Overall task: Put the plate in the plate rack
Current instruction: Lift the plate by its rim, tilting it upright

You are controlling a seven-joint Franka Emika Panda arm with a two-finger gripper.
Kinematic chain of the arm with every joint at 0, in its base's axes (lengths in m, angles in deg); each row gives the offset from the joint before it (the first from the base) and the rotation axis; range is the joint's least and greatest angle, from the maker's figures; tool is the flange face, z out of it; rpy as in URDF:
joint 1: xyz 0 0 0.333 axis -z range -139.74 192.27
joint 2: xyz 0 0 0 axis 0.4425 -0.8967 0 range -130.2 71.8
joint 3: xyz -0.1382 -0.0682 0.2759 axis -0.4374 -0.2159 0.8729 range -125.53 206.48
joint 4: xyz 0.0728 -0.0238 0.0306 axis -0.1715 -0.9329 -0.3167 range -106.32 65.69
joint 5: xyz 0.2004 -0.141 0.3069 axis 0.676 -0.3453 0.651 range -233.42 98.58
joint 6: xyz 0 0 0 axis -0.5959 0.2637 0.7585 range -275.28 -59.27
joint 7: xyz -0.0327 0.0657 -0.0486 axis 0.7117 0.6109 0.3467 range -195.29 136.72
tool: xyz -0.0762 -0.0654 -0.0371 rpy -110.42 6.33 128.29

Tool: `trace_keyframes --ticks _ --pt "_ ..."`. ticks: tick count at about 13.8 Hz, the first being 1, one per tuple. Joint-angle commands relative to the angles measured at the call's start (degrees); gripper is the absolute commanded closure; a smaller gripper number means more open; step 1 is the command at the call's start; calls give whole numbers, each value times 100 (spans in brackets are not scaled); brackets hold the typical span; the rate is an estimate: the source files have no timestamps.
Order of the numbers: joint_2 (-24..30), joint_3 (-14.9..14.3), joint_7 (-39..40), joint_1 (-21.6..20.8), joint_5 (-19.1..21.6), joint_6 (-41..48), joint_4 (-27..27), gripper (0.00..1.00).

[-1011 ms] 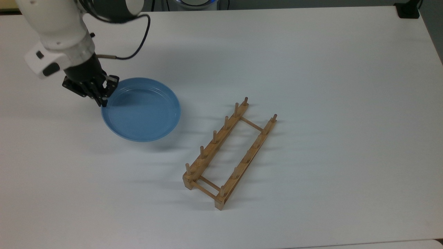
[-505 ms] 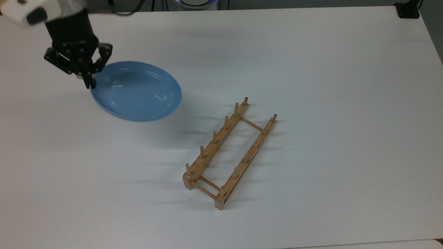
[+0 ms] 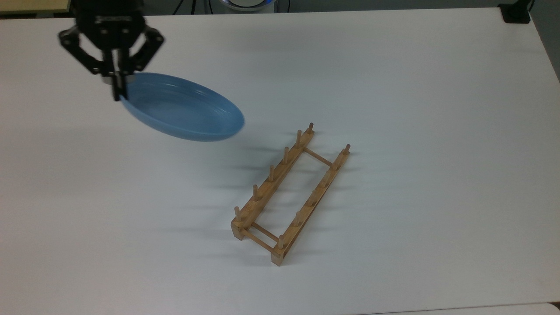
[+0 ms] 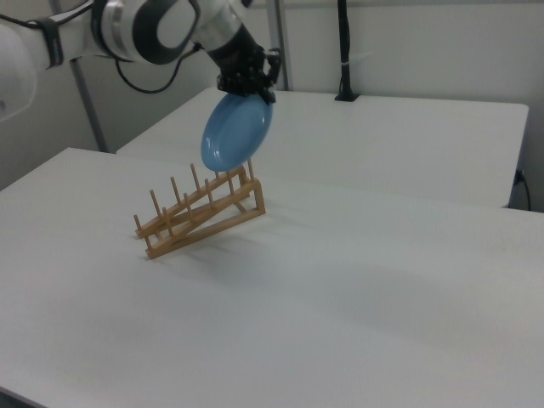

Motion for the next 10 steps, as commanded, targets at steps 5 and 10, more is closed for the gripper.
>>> trace_keyframes --ticks 5,10 --pt "498 -253 82 -1315 -1408 -102 -168 100" --pt "454 -262 47 -1868 -2453 -119 -405 100"
